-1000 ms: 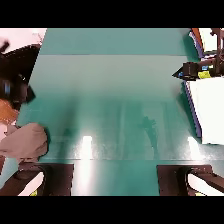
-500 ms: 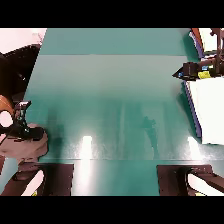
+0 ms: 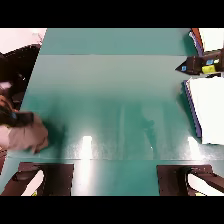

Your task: Fold the shirts.

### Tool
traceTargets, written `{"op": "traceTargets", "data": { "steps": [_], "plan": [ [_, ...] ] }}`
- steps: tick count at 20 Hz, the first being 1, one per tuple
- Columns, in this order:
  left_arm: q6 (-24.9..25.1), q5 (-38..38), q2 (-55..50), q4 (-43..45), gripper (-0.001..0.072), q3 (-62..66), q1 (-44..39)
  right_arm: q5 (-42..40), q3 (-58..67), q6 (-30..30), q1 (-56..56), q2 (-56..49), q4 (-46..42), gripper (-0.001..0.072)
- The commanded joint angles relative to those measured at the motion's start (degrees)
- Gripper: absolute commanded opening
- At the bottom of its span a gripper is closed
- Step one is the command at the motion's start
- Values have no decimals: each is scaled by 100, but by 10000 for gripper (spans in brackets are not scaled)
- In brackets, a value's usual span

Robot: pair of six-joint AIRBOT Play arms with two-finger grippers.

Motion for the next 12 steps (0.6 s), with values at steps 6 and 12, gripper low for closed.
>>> {"op": "traceTargets", "data": {
  "steps": [6, 12],
  "plan": [
    [35, 474, -472, -654, 24, 3421, -2485, -61, 1412, 0, 2, -2, -13, 14],
    [52, 743, -2533, -516, 28, 3674, -4328, 24, 1611, 0, 2, 11, -11, 14]
  ]
}}
